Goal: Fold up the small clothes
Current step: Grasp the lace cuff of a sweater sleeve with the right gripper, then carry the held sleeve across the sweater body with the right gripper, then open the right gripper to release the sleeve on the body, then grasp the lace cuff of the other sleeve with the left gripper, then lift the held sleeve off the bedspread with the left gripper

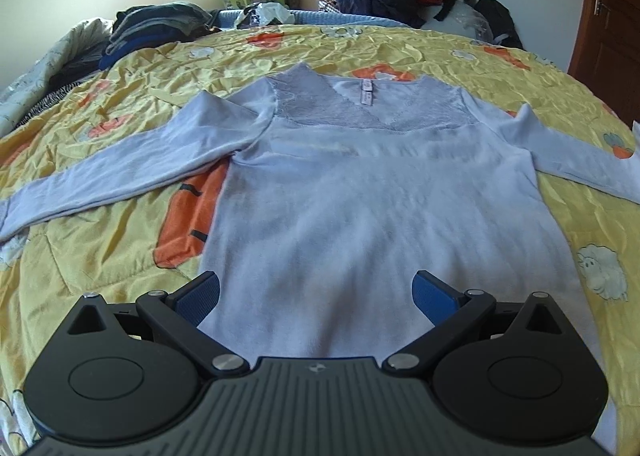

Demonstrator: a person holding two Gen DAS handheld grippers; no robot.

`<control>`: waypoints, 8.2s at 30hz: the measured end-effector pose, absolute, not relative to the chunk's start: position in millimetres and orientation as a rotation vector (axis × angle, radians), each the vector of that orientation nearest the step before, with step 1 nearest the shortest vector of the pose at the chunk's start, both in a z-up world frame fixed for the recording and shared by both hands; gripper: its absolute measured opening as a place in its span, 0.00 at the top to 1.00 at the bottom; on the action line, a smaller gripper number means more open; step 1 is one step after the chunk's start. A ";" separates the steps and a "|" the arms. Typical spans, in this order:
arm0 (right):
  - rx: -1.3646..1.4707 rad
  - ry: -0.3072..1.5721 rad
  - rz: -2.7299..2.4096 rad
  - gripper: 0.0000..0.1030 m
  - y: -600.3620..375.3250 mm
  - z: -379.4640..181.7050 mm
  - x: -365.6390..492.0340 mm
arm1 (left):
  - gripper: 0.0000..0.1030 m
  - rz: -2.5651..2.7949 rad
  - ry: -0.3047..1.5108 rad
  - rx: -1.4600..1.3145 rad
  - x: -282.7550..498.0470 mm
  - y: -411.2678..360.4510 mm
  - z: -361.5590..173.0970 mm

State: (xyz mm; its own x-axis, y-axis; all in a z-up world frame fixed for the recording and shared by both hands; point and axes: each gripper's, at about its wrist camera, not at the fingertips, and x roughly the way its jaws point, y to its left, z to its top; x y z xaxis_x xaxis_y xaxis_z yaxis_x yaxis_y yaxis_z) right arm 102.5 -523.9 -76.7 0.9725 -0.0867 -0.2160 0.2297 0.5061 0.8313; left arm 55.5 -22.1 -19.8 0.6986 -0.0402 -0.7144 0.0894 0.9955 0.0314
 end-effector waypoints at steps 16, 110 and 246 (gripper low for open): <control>0.990 0.268 0.019 0.94 -432.7 -52.5 127.5 | 0.00 -0.011 0.816 0.097 61.5 -12.3 -28.1; 0.338 0.690 0.564 0.62 -37.7 -14.6 252.7 | 0.00 0.094 0.884 -0.098 68.7 89.3 -43.2; 0.060 0.594 0.034 0.09 -212.5 -60.1 89.1 | 0.92 0.429 0.322 -0.884 125.8 353.3 -88.7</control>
